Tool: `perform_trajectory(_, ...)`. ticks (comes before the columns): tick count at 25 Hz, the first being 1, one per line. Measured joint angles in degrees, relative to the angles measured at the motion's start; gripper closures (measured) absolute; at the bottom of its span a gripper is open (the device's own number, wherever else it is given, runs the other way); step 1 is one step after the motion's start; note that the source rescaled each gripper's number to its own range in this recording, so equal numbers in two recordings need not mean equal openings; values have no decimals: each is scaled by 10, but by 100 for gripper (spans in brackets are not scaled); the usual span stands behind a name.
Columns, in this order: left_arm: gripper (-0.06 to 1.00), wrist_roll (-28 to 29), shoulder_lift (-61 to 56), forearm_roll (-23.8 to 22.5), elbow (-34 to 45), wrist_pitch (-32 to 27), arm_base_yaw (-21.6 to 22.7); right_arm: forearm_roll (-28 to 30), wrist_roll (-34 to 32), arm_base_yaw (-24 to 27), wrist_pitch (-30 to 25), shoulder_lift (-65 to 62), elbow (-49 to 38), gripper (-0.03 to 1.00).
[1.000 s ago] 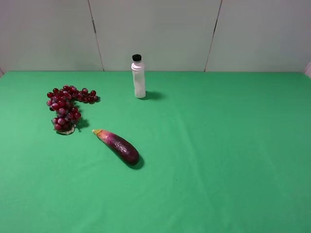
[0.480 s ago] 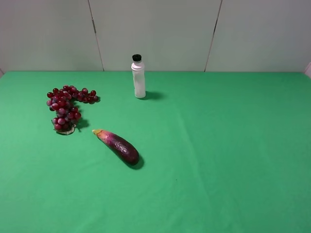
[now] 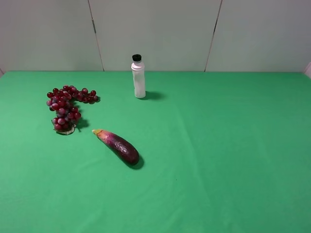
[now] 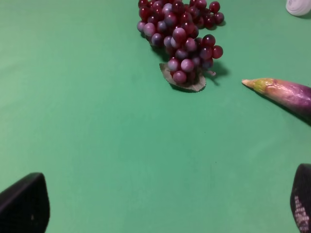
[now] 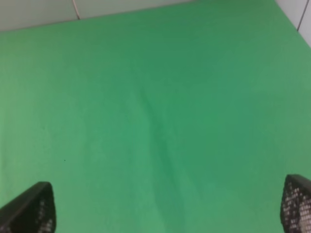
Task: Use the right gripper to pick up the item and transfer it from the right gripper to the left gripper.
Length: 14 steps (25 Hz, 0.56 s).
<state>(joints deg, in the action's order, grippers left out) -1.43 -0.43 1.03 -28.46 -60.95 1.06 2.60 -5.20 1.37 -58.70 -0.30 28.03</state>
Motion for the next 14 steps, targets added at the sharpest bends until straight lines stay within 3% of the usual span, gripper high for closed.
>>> perform_trajectory(14, -5, 1, 0, 0, 0, 0, 0, 0, 0, 0, 0, 0, 0, -3)
